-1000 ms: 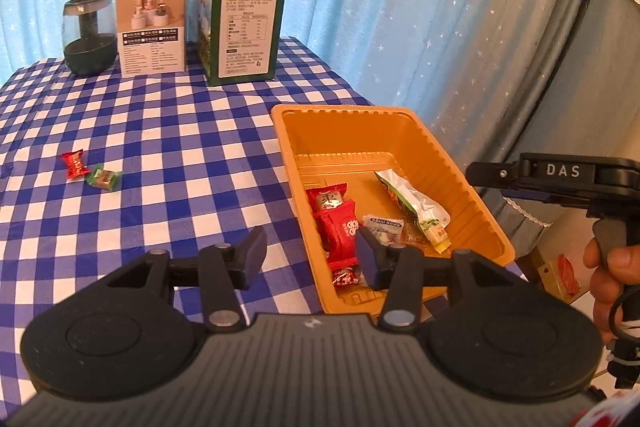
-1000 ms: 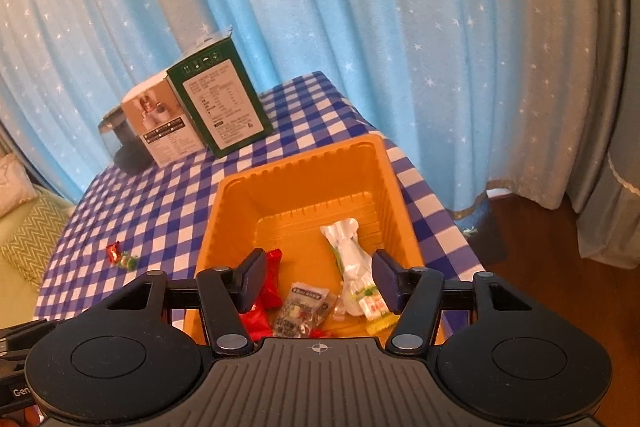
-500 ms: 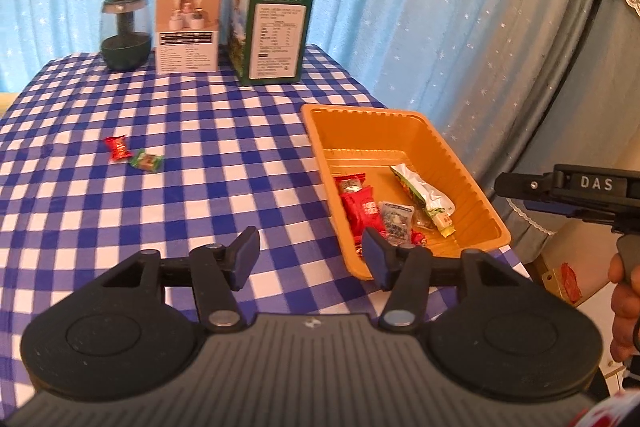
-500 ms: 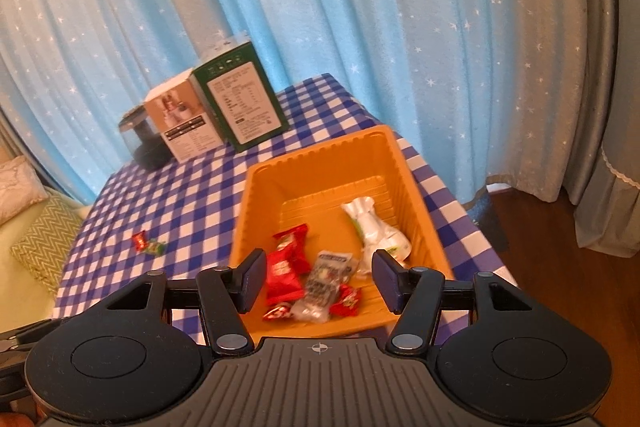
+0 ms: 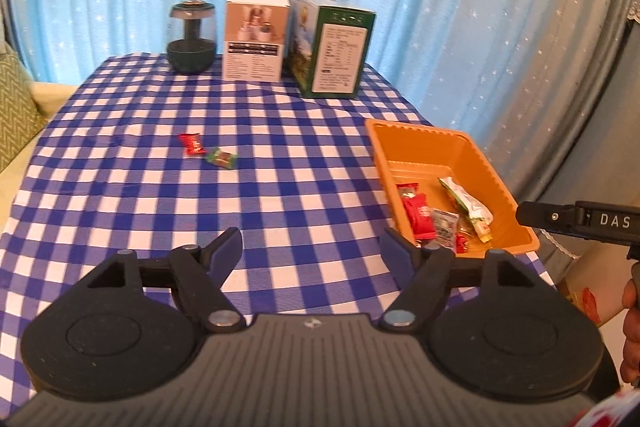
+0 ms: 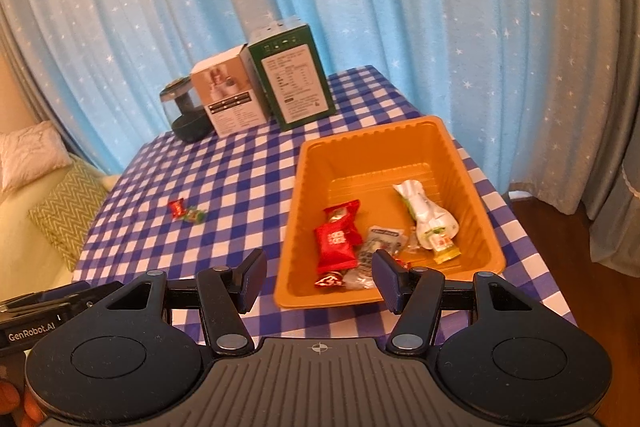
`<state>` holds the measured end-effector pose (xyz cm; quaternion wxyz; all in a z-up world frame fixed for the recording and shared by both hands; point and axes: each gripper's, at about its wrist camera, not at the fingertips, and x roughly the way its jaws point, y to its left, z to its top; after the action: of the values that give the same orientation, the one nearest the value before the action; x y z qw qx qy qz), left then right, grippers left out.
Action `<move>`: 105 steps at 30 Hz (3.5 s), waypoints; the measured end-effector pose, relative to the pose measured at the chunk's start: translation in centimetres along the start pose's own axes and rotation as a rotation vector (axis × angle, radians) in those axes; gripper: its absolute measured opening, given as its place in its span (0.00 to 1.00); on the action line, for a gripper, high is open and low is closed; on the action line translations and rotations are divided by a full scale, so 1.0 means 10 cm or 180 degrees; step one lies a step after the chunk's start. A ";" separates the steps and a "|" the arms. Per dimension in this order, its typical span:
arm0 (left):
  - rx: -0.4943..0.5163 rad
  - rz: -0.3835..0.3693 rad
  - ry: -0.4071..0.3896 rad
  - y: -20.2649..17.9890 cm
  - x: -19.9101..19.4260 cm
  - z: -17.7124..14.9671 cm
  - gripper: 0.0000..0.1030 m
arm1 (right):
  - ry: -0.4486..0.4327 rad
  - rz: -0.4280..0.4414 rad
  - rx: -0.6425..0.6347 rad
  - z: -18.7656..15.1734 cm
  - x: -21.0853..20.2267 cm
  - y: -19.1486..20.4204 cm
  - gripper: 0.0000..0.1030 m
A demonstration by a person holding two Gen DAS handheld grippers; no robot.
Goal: Organize snacks
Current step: 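Move both open tools from the tray toward the last two candies on the cloth, then grasp the green-wrapped candy with the right tool while the left tool grasps the red-wrapped candy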
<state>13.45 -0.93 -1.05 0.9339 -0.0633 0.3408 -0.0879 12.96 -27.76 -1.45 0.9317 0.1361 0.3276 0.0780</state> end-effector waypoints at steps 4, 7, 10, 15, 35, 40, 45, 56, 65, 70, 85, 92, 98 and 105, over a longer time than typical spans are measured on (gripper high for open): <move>-0.0049 0.0055 -0.0040 0.10 -0.09 -0.02 0.77 | -0.0008 0.0025 -0.0078 -0.01 -0.01 0.10 0.57; -0.0080 0.0113 -0.0073 0.18 -0.14 -0.02 0.81 | -0.0003 0.0047 -0.0134 -0.02 -0.01 0.18 0.57; -0.0132 0.0185 -0.0118 0.27 -0.18 -0.02 0.86 | 0.0013 0.0071 -0.0184 -0.03 0.01 0.25 0.57; -0.0211 0.0209 -0.0193 0.43 -0.24 -0.01 0.89 | 0.0035 0.0099 -0.0253 -0.06 0.05 0.34 0.57; -0.0026 0.0453 -0.0382 0.74 -0.07 0.17 0.90 | 0.0090 0.0269 -0.0665 -0.04 0.51 0.81 0.57; -0.0074 0.0478 -0.0261 0.89 0.15 0.20 0.90 | 0.0066 0.0349 -0.0834 -0.02 0.73 0.97 0.57; -0.0129 0.0532 -0.0119 1.08 0.43 0.25 0.90 | 0.0076 0.0415 -0.1035 -0.01 1.04 1.11 0.57; -0.0251 0.0621 -0.0016 1.47 1.07 0.44 0.90 | 0.0166 0.0593 -0.1295 0.02 1.87 1.36 0.57; -0.0271 0.0687 -0.0016 1.70 1.57 0.59 0.90 | 0.0275 0.0675 -0.1496 0.07 2.46 1.48 0.56; -0.0072 0.0739 -0.0076 1.73 1.73 0.70 0.90 | 0.0310 0.0730 -0.1658 0.10 2.77 1.55 0.56; -0.0333 0.0644 0.0037 2.07 2.02 0.74 0.80 | 0.0501 0.0839 -0.2080 0.07 3.49 1.76 0.36; -0.0339 0.0612 0.0056 2.06 2.04 0.76 0.80 | 0.0508 0.0908 -0.2240 0.05 3.63 1.83 0.28; -0.0363 0.0536 0.0069 2.05 2.07 0.76 0.75 | 0.0517 0.0832 -0.2046 0.07 3.59 1.80 0.20; -0.0289 0.0413 0.0101 1.95 2.26 0.79 0.68 | 0.0413 0.0416 -0.1281 0.15 3.37 1.51 0.20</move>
<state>37.93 13.85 -12.62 0.9283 -0.0820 0.3626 -0.0126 39.12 -5.81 -15.53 0.9100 -0.0369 0.3551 0.2106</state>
